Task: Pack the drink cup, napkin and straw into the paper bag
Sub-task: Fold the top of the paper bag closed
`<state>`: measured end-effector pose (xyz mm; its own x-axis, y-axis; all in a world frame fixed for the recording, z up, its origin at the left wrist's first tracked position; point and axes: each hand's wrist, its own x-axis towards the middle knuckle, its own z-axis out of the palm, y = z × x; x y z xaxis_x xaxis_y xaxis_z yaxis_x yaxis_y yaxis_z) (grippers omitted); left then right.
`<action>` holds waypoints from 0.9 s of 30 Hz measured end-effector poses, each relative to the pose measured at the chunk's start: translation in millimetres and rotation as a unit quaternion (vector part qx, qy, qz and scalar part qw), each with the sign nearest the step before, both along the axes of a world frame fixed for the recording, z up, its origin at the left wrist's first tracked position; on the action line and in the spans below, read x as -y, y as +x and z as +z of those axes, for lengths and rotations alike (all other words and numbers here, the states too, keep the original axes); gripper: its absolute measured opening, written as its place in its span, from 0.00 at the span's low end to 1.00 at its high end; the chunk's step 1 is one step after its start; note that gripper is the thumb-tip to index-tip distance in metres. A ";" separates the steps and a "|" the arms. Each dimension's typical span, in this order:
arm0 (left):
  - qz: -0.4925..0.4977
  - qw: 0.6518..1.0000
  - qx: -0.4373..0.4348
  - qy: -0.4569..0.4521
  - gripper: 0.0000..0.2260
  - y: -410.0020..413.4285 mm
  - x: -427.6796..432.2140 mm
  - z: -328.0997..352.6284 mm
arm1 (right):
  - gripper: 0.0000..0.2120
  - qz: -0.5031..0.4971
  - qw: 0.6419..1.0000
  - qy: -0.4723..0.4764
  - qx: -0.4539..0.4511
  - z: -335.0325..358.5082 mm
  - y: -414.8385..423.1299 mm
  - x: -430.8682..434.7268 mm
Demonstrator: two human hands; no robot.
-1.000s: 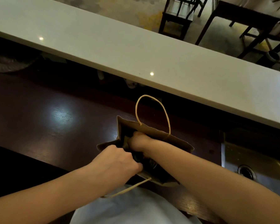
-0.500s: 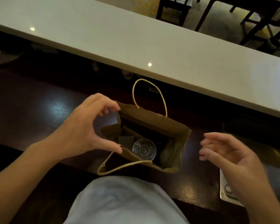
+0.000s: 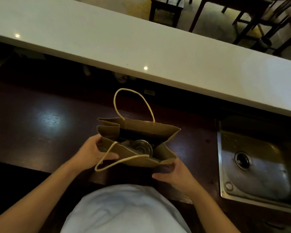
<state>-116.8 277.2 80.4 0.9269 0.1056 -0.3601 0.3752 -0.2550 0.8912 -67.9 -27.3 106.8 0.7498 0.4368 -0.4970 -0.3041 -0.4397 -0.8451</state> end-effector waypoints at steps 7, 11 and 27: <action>-0.003 0.995 0.104 0.014 0.21 2.5 12.4 13.8 | 0.21 -0.025 0.999 0.006 0.025 -25.5 5.4 -12.2; 0.019 0.991 0.133 -0.007 0.16 7.7 4.8 26.1 | 0.16 -0.064 0.995 0.030 0.077 -2.6 19.3 -10.2; 0.006 0.941 0.284 0.181 0.13 31.5 4.6 80.1 | 0.11 -0.020 0.912 -0.050 0.407 57.5 46.9 0.0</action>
<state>-85.3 272.5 160.5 0.9570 0.1377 0.2554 -0.1312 -0.5798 0.8041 -21.0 -27.3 164.3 0.9022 0.3847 0.1950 0.3887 -0.5293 -0.7541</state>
